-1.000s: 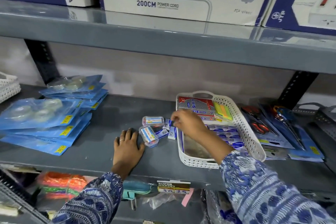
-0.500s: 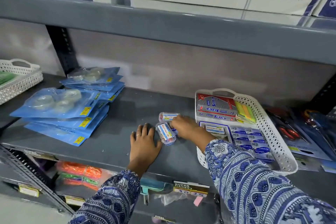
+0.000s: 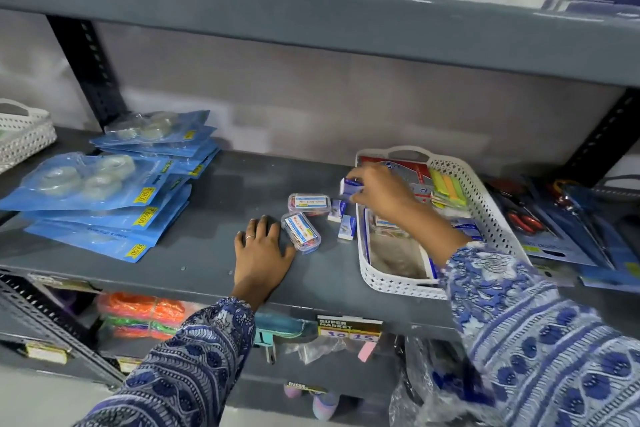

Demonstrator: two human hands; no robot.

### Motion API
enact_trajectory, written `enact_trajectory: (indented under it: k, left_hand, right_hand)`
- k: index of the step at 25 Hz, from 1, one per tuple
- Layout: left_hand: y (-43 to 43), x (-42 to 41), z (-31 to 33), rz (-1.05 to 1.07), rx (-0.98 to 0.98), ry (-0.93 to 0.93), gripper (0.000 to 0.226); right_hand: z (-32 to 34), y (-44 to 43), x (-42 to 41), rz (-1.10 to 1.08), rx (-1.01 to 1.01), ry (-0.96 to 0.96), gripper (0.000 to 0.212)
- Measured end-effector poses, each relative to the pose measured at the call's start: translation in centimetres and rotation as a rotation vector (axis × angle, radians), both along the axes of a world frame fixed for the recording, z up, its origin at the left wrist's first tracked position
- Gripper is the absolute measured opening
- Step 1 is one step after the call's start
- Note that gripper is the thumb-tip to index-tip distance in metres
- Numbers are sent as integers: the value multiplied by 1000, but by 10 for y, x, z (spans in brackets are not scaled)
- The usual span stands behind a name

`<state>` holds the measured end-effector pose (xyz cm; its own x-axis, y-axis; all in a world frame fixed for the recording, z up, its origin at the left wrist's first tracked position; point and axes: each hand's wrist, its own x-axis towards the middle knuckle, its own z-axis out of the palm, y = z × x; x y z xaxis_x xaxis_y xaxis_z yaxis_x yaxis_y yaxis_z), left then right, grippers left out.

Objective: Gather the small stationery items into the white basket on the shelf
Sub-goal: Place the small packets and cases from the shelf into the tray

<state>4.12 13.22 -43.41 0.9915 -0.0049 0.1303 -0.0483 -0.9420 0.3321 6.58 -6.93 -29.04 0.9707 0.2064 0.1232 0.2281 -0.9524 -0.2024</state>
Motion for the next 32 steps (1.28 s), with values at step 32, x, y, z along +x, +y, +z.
enact_trajectory:
  k: [32]
  left_hand:
    - [-3,-4,3,3,-24,-28,51]
  right_hand:
    - [-6,-28,-37,20,-24,0,21]
